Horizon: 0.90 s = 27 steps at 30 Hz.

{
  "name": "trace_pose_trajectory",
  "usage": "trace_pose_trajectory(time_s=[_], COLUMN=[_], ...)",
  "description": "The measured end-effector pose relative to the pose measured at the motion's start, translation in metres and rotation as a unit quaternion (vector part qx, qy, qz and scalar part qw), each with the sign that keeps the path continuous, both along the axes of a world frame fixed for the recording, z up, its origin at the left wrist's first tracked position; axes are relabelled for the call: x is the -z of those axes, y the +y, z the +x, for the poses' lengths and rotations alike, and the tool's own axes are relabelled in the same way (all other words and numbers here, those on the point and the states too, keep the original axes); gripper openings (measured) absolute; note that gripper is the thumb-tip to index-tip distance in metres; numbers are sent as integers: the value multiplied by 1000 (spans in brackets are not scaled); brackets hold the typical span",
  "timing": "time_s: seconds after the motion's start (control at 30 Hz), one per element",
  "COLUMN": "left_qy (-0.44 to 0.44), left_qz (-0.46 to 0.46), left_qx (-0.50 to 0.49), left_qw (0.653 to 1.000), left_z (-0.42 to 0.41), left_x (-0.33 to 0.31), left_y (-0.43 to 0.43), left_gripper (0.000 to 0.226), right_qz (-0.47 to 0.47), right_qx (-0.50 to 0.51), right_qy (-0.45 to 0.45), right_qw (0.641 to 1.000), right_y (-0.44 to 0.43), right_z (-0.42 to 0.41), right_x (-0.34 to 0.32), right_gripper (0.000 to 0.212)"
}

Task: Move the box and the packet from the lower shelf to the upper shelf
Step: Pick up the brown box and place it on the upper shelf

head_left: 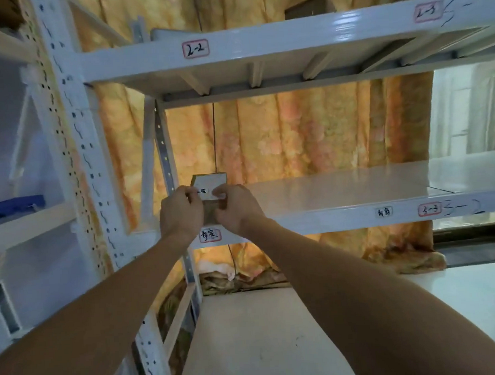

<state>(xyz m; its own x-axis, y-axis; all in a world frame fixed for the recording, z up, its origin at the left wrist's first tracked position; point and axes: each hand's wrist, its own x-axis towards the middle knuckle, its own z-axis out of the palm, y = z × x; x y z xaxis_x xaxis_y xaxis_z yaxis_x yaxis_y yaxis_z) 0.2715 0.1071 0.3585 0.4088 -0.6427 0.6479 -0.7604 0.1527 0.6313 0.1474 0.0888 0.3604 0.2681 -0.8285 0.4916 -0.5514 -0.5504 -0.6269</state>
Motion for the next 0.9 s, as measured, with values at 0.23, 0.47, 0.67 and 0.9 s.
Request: trace_pose_trajectory(time_s=[0.23, 0.47, 0.67, 0.9], left_qy=[-82, -126, -16, -113], left_qz=[58, 52, -41, -141], left_qx=[-20, -89, -131, -15], left_qw=[995, 987, 990, 983], left_z=[27, 27, -8, -122], left_x=[6, 9, 0, 9], left_y=[-42, -51, -35, 6], left_gripper=[37, 42, 28, 19], right_qz=[-47, -67, -123, -164], right_qx=[58, 95, 119, 174], right_qy=[60, 134, 85, 5], right_qw=[995, 984, 982, 971], right_y=[-35, -45, -25, 12], right_z=[28, 33, 8, -98], right_x=[8, 9, 12, 5], right_gripper=[38, 43, 49, 32])
